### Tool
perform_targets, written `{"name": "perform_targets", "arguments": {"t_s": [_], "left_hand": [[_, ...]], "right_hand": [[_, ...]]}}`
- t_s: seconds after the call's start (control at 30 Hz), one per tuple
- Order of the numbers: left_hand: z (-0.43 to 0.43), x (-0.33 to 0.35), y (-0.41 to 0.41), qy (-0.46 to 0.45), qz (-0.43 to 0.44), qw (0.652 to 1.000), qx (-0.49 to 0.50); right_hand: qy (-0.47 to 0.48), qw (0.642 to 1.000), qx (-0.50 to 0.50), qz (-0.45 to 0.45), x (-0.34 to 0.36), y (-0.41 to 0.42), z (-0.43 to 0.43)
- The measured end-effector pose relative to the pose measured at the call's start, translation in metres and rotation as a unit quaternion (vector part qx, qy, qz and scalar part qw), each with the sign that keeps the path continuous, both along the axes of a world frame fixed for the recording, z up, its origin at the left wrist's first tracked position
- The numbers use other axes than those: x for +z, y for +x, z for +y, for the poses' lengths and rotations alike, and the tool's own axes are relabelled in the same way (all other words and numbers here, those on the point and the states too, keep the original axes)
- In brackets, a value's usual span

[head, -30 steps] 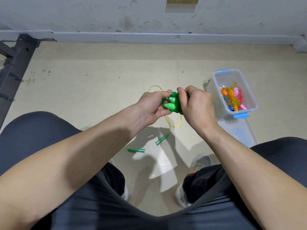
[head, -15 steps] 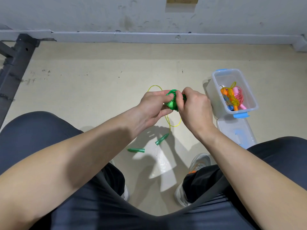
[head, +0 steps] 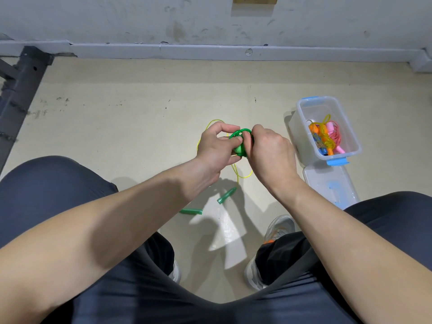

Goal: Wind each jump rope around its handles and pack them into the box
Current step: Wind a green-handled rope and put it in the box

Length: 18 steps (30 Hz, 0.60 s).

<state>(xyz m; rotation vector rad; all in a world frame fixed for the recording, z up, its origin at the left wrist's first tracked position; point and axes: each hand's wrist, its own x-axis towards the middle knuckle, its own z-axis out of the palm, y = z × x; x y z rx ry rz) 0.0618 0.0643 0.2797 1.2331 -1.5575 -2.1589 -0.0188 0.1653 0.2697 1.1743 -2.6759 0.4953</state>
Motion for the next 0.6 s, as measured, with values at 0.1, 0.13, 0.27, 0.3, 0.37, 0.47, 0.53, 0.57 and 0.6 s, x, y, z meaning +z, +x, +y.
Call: {"name": "perform_targets", "arguments": {"t_s": [0.1, 0.13, 0.27, 0.3, 0.37, 0.47, 0.53, 0.57, 0.6], "left_hand": [[0.004, -0.005, 0.001, -0.06, -0.002, 0.998, 0.01], [0.005, -0.007, 0.002, -0.081, -0.002, 0.997, 0.01], [0.006, -0.01, 0.001, -0.126, -0.003, 0.992, 0.008], [0.005, -0.01, 0.001, -0.126, 0.002, 0.992, 0.008], [0.004, -0.008, 0.001, -0.116, 0.013, 0.993, 0.001], [0.003, -0.003, 0.0, -0.092, 0.006, 0.996, -0.013], [0.002, -0.001, -0.002, -0.071, 0.001, 0.997, -0.013], [0.001, -0.001, -0.003, -0.065, -0.001, 0.998, -0.01], [-0.001, -0.001, -0.004, -0.065, -0.003, 0.998, -0.006]], "right_hand": [[0.062, 0.998, 0.02, -0.017, 0.003, 0.0, 0.001], [0.083, 0.996, 0.024, -0.029, 0.004, 0.001, 0.001], [0.104, 0.991, 0.043, -0.079, 0.009, 0.008, 0.002], [0.106, 0.989, 0.044, -0.09, 0.009, 0.009, 0.002], [0.118, 0.988, 0.042, -0.091, 0.009, 0.01, 0.001], [0.131, 0.988, 0.033, -0.076, 0.009, 0.008, 0.002], [0.131, 0.989, 0.027, -0.069, 0.008, 0.008, 0.003], [0.128, 0.989, 0.022, -0.07, 0.008, 0.01, 0.002], [0.121, 0.99, 0.017, -0.071, 0.008, 0.012, 0.002]]}}
